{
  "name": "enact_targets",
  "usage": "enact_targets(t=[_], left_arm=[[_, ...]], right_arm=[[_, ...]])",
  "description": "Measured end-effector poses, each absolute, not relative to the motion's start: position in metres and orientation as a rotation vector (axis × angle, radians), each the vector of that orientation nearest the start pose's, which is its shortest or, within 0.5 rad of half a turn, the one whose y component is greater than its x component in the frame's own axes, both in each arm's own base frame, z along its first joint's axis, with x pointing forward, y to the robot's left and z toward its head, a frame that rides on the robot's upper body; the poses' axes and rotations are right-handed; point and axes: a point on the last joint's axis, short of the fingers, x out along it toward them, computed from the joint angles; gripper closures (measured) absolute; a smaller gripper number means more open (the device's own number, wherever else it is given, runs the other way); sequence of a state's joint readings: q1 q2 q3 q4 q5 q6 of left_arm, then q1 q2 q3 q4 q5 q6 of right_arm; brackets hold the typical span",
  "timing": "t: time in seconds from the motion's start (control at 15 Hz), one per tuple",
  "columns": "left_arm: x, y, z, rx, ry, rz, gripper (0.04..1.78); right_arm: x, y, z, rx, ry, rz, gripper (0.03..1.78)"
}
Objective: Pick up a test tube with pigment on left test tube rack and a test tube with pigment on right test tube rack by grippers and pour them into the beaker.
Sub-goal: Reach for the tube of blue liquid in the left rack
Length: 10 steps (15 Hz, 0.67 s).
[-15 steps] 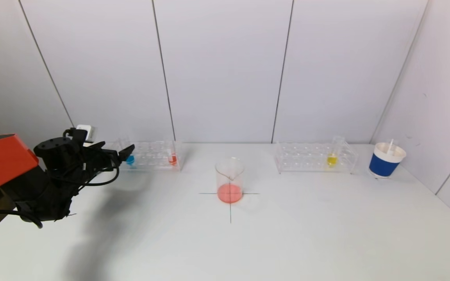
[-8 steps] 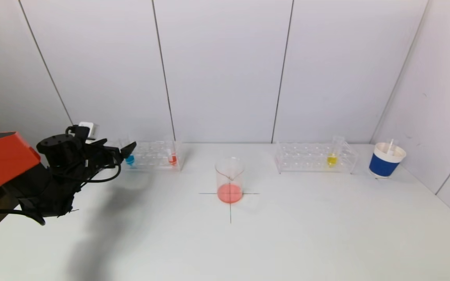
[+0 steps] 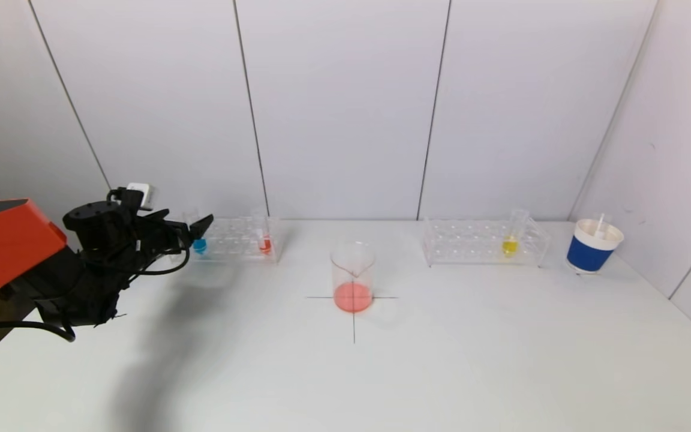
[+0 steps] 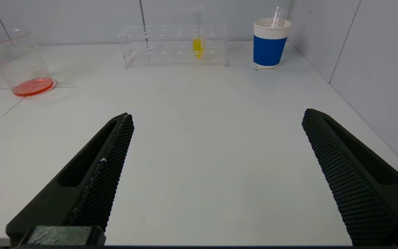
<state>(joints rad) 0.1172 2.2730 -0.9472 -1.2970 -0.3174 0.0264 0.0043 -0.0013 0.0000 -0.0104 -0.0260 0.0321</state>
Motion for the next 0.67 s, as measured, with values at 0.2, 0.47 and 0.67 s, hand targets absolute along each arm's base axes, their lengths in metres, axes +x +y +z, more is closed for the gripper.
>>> enact_targets(t=[0.2,0.47,0.67], left_arm=[[0.412,0.041,0.076,0.02,0.033,-0.203,0.06],[0.418,0.041,0.08,0.025,0.022,-0.201,0.06],[0.42,0.04,0.079,0.025,0.023,-0.203,0.06]], right_arm=[[-0.023,-0.001,0.076,0.032,-0.012,-0.022,0.04],[-0.023,-0.001,0.077,0.032,-0.012,-0.021,0.04],[-0.023,-0.001,0.077,0.032,-0.012,-0.022,0.04]])
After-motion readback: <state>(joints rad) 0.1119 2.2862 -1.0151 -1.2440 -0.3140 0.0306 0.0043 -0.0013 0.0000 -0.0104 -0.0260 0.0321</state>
